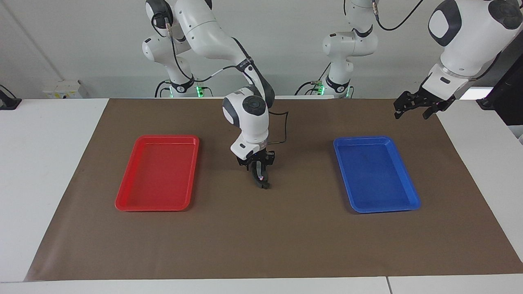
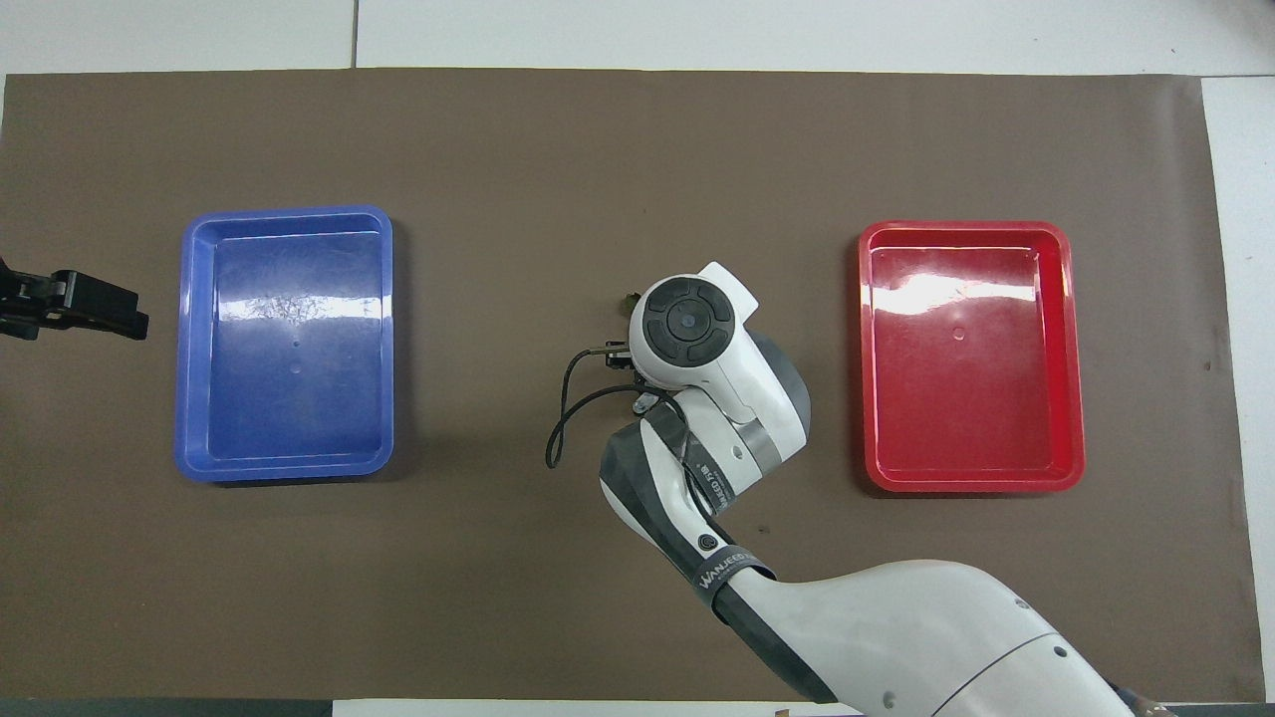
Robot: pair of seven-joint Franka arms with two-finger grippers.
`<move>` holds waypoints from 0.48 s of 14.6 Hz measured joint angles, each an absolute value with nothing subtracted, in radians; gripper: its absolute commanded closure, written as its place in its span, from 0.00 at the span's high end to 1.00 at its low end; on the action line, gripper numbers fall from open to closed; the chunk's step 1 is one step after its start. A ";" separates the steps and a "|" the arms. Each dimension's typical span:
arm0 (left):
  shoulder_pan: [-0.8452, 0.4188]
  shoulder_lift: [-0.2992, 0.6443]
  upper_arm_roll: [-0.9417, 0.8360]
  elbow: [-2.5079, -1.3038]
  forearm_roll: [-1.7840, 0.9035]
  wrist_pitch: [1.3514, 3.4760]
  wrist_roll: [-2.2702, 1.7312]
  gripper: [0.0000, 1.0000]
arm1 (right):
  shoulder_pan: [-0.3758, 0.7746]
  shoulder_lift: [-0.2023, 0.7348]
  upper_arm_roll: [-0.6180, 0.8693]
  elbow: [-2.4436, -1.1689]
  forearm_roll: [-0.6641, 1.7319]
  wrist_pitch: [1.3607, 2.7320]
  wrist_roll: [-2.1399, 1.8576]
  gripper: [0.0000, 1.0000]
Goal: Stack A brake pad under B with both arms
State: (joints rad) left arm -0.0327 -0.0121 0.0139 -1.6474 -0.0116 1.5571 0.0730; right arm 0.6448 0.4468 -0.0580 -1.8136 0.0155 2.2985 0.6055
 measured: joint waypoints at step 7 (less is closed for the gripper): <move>-0.033 -0.012 0.014 -1.647 -0.012 1.557 0.073 0.99 | 0.610 0.375 -0.080 -1.811 0.001 2.276 0.606 1.00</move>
